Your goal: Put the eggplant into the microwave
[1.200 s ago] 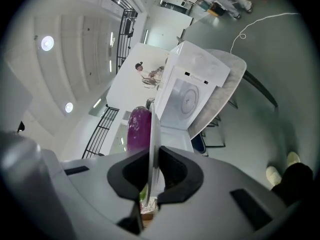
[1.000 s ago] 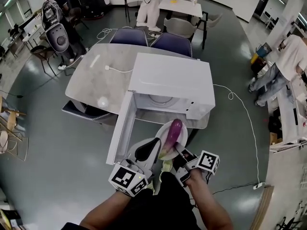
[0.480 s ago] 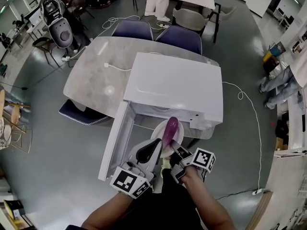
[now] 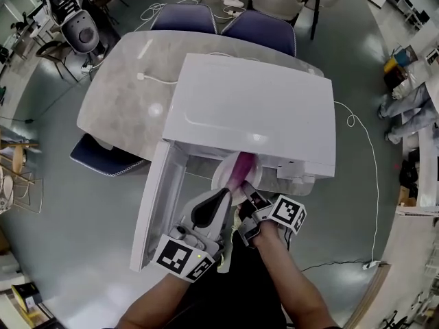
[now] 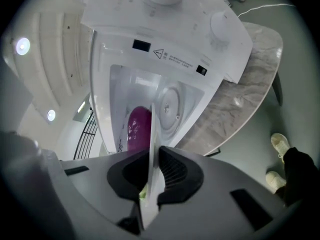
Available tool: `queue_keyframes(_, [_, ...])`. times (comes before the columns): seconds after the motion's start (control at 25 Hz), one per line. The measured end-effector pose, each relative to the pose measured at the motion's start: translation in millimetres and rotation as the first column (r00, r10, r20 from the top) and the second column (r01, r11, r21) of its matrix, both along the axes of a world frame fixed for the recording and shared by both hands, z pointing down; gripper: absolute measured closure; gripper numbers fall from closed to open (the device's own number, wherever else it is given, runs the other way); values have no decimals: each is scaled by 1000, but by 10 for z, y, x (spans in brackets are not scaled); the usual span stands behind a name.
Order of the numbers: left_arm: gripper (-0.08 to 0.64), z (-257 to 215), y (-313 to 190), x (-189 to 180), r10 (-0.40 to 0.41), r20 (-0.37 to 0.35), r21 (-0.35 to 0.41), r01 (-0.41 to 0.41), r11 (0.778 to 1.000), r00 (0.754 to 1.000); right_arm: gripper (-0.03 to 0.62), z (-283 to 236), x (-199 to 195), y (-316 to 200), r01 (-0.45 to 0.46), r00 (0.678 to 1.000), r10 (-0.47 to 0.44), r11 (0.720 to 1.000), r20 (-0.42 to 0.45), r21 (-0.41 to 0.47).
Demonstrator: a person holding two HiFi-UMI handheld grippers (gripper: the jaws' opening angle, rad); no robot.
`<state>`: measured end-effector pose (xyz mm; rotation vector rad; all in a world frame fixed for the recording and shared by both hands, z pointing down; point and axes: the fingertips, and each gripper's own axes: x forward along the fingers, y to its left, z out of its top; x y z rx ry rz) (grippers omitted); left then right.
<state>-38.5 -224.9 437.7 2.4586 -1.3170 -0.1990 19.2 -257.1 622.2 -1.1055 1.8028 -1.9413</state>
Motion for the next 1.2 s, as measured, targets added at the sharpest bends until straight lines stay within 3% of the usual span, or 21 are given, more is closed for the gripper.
queue_keyframes(0.4, [551, 393, -97, -83, -1, -7, 0, 1, 1000, 1000, 563, 531, -140, -332, -115, 993, 116, 992, 25, -49])
queue_keyframes(1.2, [551, 510, -223, -168, -17, -29, -12, 17, 1000, 999, 561, 719, -131, -630, -222, 974, 223, 975, 38, -31])
